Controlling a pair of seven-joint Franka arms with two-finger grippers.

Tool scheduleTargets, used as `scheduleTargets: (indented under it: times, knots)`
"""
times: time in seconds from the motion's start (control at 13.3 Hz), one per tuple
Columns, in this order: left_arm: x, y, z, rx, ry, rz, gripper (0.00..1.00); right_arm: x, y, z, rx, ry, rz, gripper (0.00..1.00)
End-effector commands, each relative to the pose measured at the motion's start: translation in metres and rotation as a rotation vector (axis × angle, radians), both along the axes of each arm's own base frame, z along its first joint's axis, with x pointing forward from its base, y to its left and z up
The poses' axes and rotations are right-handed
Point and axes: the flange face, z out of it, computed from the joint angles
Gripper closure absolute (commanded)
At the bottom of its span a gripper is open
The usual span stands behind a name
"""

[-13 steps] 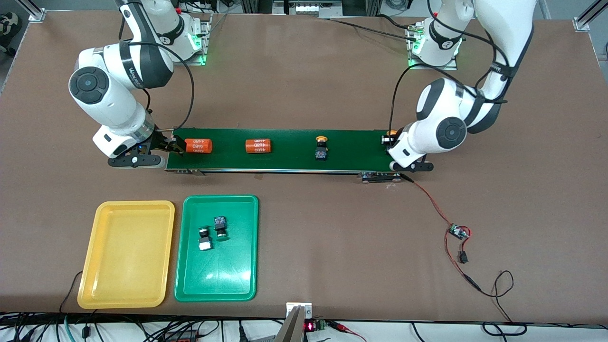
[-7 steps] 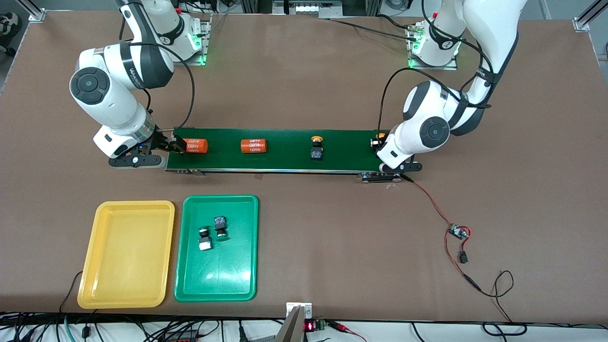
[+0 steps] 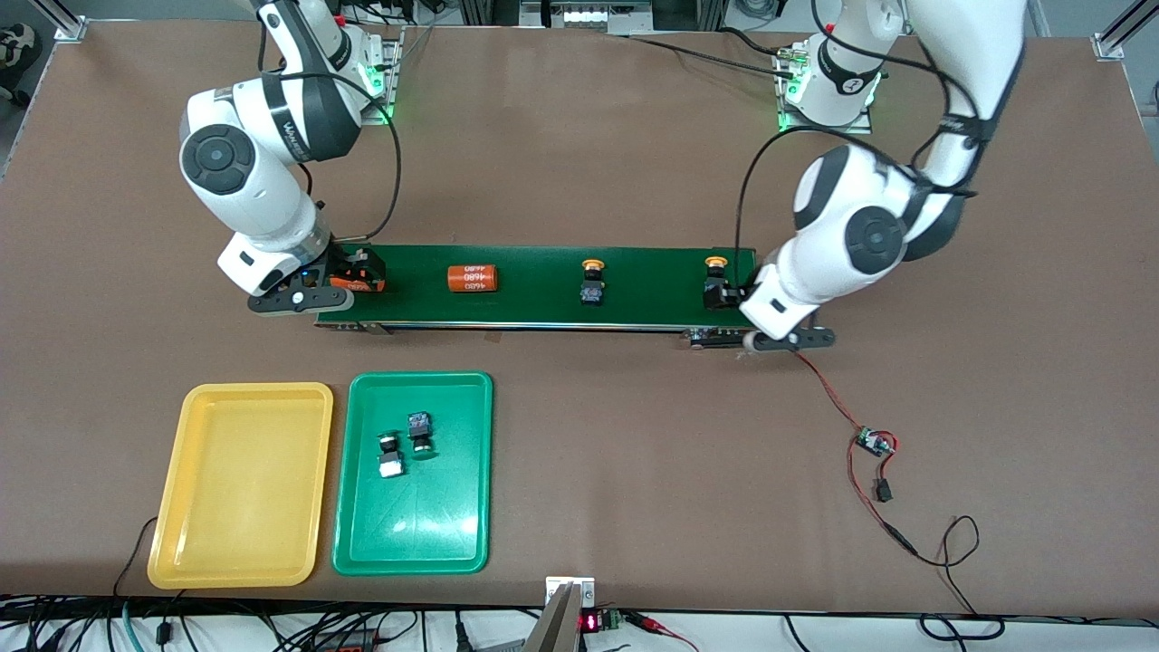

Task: Sort buttons by color to trays
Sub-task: 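Move the right gripper over the belt while the left gripper withdraws, then grasp the orange-based button on the belt with the right gripper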

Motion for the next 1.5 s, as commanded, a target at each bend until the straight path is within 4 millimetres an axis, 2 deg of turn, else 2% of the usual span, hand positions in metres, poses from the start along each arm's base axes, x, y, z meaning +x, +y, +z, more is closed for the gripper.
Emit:
scheduleTargets:
  times: [0.0,0.08,0.23,0.38,0.6,0.75,0.9,1.05,1.13,1.43]
  knots:
    - [0.024,0.04,0.037,0.126,-0.105,-0.064,0.0,-0.013,0.035,-0.01,0.033,0.03,-0.054,0.0]
    - [0.038,0.067,0.058,0.128,-0.144,-0.053,0.0,-0.02,0.054,-0.016,0.049,0.043,-0.066,0.0]
    - [0.054,0.107,0.105,0.136,-0.164,-0.083,0.0,-0.024,0.072,-0.025,0.072,0.047,-0.107,0.0]
    - [0.066,0.146,0.151,0.157,-0.128,-0.125,0.0,-0.041,0.108,-0.036,0.083,0.055,-0.106,0.0]
    - [0.064,0.187,0.189,0.146,-0.077,-0.076,0.0,-0.072,0.169,-0.059,0.087,0.042,-0.13,0.0]
    - [0.062,0.214,0.204,0.088,-0.062,-0.014,0.0,-0.077,0.178,-0.067,0.086,0.042,-0.122,0.0]
    - [0.058,0.214,0.208,0.094,-0.045,-0.016,0.0,-0.086,0.189,-0.071,0.084,0.045,-0.109,0.0]
    - [0.049,0.214,0.227,0.101,-0.079,-0.016,0.0,-0.092,0.203,-0.067,0.094,0.033,-0.144,0.0]
    - [0.049,0.214,0.229,0.101,-0.081,-0.016,0.0,-0.092,0.21,-0.068,0.096,0.031,-0.145,0.0]
    - [0.049,0.212,0.226,0.101,-0.072,-0.019,0.0,-0.075,0.221,-0.071,0.103,0.026,-0.194,0.0]
